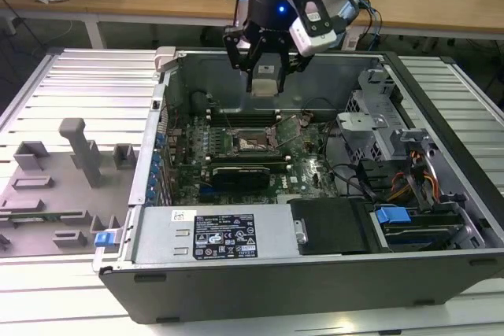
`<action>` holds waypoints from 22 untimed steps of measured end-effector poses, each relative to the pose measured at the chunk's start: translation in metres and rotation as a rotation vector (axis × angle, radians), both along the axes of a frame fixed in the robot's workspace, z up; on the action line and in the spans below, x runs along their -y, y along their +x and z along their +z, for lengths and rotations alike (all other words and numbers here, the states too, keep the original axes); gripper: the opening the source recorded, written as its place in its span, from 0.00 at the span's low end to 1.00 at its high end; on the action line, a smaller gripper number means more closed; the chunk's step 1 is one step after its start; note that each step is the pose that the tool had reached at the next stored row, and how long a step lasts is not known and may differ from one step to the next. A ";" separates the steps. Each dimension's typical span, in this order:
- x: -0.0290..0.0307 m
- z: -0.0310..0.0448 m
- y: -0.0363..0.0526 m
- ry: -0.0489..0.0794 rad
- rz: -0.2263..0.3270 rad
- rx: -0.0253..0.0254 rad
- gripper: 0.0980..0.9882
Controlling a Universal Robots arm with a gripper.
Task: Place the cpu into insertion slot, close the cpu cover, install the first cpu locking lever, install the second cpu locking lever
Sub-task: 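Place the cpu into insertion slot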
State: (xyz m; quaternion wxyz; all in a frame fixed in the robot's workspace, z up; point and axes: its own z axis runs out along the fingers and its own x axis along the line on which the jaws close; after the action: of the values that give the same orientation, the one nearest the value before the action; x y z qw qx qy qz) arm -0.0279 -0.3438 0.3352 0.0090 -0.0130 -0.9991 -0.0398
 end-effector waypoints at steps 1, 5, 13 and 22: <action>-0.0011 -0.0025 -0.0002 -0.001 0.000 0.0000 0.49; -0.0035 -0.0158 -0.0013 -0.004 -0.038 0.0000 0.49; -0.0035 -0.0228 -0.0013 -0.004 -0.193 -0.0003 0.49; -0.0035 -0.0289 -0.0013 -0.004 -0.381 -0.0007 0.49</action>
State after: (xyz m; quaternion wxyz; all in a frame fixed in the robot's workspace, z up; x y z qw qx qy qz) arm -0.0292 -0.3404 0.3062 0.0016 -0.2019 -0.9786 -0.0390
